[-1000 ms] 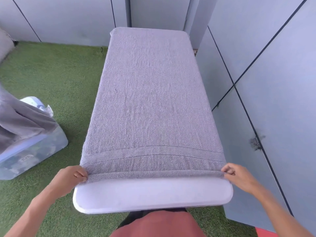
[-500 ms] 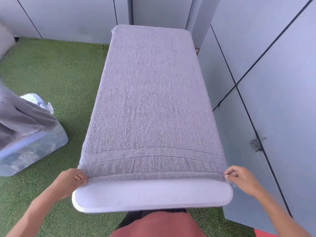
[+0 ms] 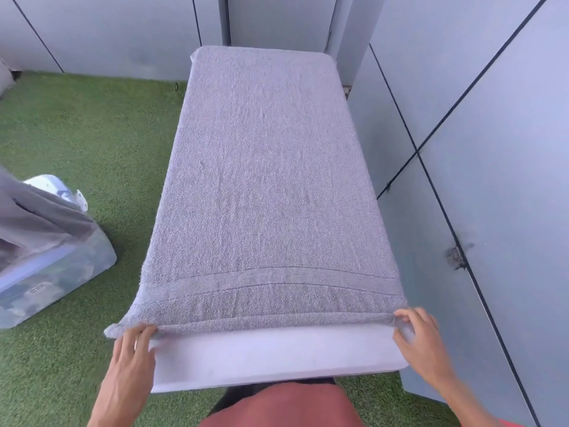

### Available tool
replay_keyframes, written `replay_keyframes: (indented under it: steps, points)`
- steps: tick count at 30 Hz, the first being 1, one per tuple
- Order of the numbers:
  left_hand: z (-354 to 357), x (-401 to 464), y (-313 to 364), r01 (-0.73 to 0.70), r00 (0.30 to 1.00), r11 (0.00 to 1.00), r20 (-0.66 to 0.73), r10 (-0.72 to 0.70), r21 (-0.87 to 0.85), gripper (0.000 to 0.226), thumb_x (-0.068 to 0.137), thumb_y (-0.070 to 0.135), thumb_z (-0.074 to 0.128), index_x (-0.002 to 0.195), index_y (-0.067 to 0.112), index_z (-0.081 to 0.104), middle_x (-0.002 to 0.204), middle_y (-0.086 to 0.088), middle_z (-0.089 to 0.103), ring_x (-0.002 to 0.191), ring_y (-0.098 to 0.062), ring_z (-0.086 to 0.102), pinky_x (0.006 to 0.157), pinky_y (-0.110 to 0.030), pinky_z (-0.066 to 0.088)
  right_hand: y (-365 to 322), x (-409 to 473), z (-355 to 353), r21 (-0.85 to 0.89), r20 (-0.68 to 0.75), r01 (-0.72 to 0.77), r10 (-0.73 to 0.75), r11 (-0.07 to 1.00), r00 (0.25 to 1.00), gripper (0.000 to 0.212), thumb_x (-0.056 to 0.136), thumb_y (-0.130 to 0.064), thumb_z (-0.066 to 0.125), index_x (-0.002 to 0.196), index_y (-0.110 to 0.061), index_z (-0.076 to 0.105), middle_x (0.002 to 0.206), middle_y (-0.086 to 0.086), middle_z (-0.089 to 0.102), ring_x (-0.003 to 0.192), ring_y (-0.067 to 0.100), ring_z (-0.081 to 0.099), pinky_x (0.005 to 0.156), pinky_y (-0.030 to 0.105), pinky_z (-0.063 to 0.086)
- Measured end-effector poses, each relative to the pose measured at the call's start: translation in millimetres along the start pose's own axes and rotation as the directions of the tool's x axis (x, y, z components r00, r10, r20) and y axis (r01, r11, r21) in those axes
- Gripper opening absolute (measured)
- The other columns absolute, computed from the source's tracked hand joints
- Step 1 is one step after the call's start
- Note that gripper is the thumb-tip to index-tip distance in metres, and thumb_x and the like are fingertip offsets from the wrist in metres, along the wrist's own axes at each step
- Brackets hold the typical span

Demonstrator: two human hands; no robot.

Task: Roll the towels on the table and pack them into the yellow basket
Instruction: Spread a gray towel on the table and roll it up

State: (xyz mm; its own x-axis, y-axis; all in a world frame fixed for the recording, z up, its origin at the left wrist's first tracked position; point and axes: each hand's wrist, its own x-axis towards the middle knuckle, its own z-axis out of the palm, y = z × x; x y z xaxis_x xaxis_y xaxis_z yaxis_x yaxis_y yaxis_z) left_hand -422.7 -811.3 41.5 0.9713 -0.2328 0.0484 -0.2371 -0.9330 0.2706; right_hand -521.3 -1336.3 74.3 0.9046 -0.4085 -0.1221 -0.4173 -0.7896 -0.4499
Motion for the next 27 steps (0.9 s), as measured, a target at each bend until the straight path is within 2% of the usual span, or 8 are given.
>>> replay_keyframes:
  steps: [4, 8, 11, 13, 16, 18, 22, 27]
  points:
    - [-5.7, 10.8, -1.1, 0.053, 0.998, 0.998, 0.022, -0.053, -0.032, 0.046, 0.07, -0.016, 0.069, 0.11, 0.003, 0.056, 0.112, -0.013, 0.048, 0.102, -0.035, 0.045, 0.077, -0.054, 0.051, 3.6, 9.9, -3.9, -0.041, 0.041, 0.024, -0.022, 0.999, 0.999, 0.036, 0.075, -0.001, 0.071, 0.104, -0.019, 0.06, 0.104, -0.009, 0.05, 0.104, 0.012, 0.044, 0.086, 0.018, 0.028]
    - [-7.6, 25.2, -7.6, 0.035, 0.999, 0.999, 0.003, -0.035, -0.013, 0.039, 0.073, -0.011, 0.07, 0.106, 0.006, 0.058, 0.103, -0.01, 0.053, 0.091, -0.032, 0.047, 0.076, -0.049, 0.049, 5.4, 22.2, 2.1, -0.096, 0.012, 0.102, -0.101, 0.99, 0.995, 0.03, 0.074, 0.006, 0.07, 0.099, -0.01, 0.062, 0.101, -0.005, 0.049, 0.101, 0.019, 0.047, 0.089, 0.025, 0.032]
    - [-10.1, 25.5, -13.1, -0.014, 0.999, 1.0, 0.029, 0.015, -0.014, 0.047, 0.07, -0.019, 0.066, 0.107, 0.008, 0.057, 0.101, -0.005, 0.053, 0.088, -0.027, 0.048, 0.075, -0.043, 0.048, 8.2, 24.3, 1.9, -0.098, 0.01, 0.081, -0.08, 0.992, 0.997, 0.021, 0.081, 0.006, 0.065, 0.097, -0.007, 0.063, 0.101, 0.002, 0.055, 0.099, 0.023, 0.048, 0.088, 0.028, 0.034]
    - [-13.5, 23.2, -21.9, -0.015, 0.998, 1.0, 0.056, 0.015, -0.012, 0.043, 0.072, -0.018, 0.065, 0.104, 0.01, 0.059, 0.098, -0.001, 0.056, 0.085, -0.022, 0.049, 0.07, -0.035, 0.047, 13.2, 22.3, -5.4, -0.101, 0.081, 0.079, -0.071, 0.992, 0.994, 0.017, 0.087, 0.002, 0.06, 0.098, -0.01, 0.061, 0.099, 0.001, 0.056, 0.097, 0.024, 0.049, 0.085, 0.03, 0.036]
    - [-17.6, 24.8, -37.4, -0.087, 0.983, 0.996, 0.16, 0.087, -0.006, 0.04, 0.072, -0.016, 0.066, 0.1, 0.012, 0.064, 0.094, 0.002, 0.059, 0.083, -0.026, 0.058, 0.067, -0.031, 0.046, 23.1, 15.7, -19.3, -0.107, 0.267, 0.127, -0.094, 0.986, 0.959, 0.014, 0.093, -0.006, 0.055, 0.099, -0.019, 0.054, 0.099, -0.005, 0.052, 0.097, 0.018, 0.046, 0.084, 0.03, 0.036]
    - [-19.9, 31.2, -38.7, -0.022, 0.977, 0.999, 0.211, 0.028, -0.03, 0.035, 0.072, -0.014, 0.07, 0.096, 0.011, 0.069, 0.09, 0.002, 0.059, 0.081, -0.029, 0.06, 0.067, -0.035, 0.048, 24.4, 17.9, -23.5, -0.104, 0.329, 0.124, -0.083, 0.987, 0.94, 0.016, 0.092, -0.007, 0.056, 0.098, -0.022, 0.052, 0.097, -0.008, 0.052, 0.098, 0.017, 0.045, 0.084, 0.028, 0.034]
    - [-22.2, 40.7, -31.8, 0.11, 0.971, 0.989, 0.224, -0.087, -0.094, 0.032, 0.074, -0.004, 0.074, 0.097, 0.018, 0.069, 0.092, -0.005, 0.057, 0.084, -0.033, 0.054, 0.07, -0.046, 0.049, 14.8, 29.0, -18.7, -0.114, 0.299, 0.069, -0.032, 0.991, 0.954, 0.018, 0.089, -0.009, 0.058, 0.091, -0.025, 0.052, 0.089, -0.014, 0.05, 0.092, 0.016, 0.045, 0.082, 0.027, 0.03]
    - [-36.1, 29.4, -26.2, 0.169, 0.951, 0.973, 0.286, -0.118, -0.159, 0.02, 0.083, 0.002, 0.068, 0.094, 0.018, 0.07, 0.09, 0.007, 0.063, 0.085, -0.02, 0.055, 0.068, -0.033, 0.042, 17.3, 23.3, -19.5, -0.104, 0.306, 0.1, -0.064, 0.99, 0.95, 0.016, 0.091, -0.008, 0.055, 0.088, -0.023, 0.056, 0.088, -0.012, 0.052, 0.089, 0.014, 0.046, 0.077, 0.028, 0.033]
